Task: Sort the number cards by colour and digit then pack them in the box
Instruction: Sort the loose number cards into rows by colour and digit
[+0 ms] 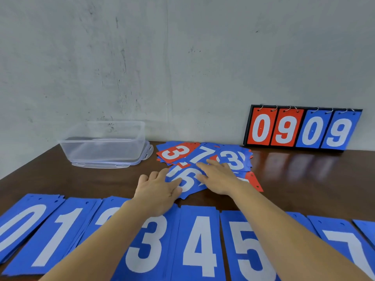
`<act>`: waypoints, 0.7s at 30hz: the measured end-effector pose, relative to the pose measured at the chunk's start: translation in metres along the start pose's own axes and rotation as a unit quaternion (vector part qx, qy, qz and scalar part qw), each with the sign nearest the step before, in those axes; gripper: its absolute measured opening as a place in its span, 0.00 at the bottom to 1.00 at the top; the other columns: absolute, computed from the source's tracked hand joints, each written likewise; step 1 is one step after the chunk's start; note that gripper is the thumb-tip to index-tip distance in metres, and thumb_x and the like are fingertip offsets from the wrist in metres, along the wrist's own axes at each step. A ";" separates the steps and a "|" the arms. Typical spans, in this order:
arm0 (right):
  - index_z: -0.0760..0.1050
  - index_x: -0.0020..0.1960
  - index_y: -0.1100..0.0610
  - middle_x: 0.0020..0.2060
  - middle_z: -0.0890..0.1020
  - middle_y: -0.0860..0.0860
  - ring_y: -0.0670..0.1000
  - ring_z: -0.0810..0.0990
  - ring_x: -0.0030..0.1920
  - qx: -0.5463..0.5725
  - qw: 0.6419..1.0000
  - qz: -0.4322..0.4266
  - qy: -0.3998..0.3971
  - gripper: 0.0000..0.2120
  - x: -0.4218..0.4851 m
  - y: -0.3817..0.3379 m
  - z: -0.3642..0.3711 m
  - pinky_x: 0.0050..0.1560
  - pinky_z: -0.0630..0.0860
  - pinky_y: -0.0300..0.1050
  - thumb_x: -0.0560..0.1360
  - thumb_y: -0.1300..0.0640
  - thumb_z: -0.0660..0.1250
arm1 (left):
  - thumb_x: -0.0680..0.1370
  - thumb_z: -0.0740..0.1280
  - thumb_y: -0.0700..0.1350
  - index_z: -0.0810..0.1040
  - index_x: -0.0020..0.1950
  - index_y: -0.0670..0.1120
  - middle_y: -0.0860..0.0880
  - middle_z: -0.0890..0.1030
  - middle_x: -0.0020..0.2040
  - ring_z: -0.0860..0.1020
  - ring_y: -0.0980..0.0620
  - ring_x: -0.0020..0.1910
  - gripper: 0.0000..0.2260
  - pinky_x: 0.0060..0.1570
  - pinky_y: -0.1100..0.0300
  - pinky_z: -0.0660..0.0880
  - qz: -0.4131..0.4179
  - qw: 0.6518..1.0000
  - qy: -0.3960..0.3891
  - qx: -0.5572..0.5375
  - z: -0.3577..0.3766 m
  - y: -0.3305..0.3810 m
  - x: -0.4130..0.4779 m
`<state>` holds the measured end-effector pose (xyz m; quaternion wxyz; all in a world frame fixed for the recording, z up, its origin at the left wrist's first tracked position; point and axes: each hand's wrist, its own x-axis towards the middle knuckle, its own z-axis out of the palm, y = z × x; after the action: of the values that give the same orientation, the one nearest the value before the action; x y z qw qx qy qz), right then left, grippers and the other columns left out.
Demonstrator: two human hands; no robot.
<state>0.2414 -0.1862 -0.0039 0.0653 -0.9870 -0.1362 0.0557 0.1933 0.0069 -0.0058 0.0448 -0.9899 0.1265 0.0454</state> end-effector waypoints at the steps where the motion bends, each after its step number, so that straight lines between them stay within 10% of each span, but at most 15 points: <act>1: 0.56 0.78 0.50 0.77 0.56 0.53 0.52 0.52 0.77 0.002 1.000 -0.009 0.004 0.24 -0.001 0.002 0.001 0.74 0.51 0.53 0.83 0.48 0.51 | 0.83 0.45 0.58 0.52 0.78 0.60 0.49 0.53 0.78 0.56 0.46 0.74 0.22 0.68 0.49 0.56 -0.008 1.000 -0.003 0.011 -0.001 -0.003 0.000; 12: 0.80 0.50 0.52 0.48 0.83 0.47 0.46 0.79 0.47 0.102 0.978 0.076 0.165 0.08 -0.032 0.032 -0.003 0.48 0.79 0.43 0.78 0.52 0.63 | 0.76 0.58 0.68 0.71 0.68 0.52 0.51 0.75 0.61 0.72 0.50 0.60 0.28 0.60 0.54 0.68 -0.095 0.993 0.061 -0.020 -0.003 -0.007 0.005; 17: 0.68 0.69 0.56 0.62 0.76 0.51 0.52 0.75 0.61 0.099 0.959 0.205 0.167 0.37 -0.012 0.008 0.002 0.49 0.73 0.45 0.70 0.31 0.64 | 0.73 0.62 0.69 0.70 0.68 0.52 0.52 0.75 0.61 0.73 0.51 0.60 0.30 0.61 0.53 0.66 -0.096 0.992 0.062 -0.059 -0.007 -0.014 0.013; 21: 0.61 0.74 0.59 0.70 0.67 0.55 0.57 0.66 0.69 0.060 0.957 0.245 0.142 0.44 0.004 -0.003 0.012 0.65 0.70 0.51 0.69 0.33 0.68 | 0.73 0.63 0.68 0.71 0.69 0.52 0.50 0.73 0.63 0.71 0.50 0.62 0.30 0.62 0.52 0.65 -0.106 0.987 0.048 -0.115 -0.002 -0.022 0.020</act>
<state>0.2434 -0.1810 -0.0158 0.1271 -0.9821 0.1240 -0.0624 0.2179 0.0230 -0.0043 -0.0705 -0.9974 0.0165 0.0072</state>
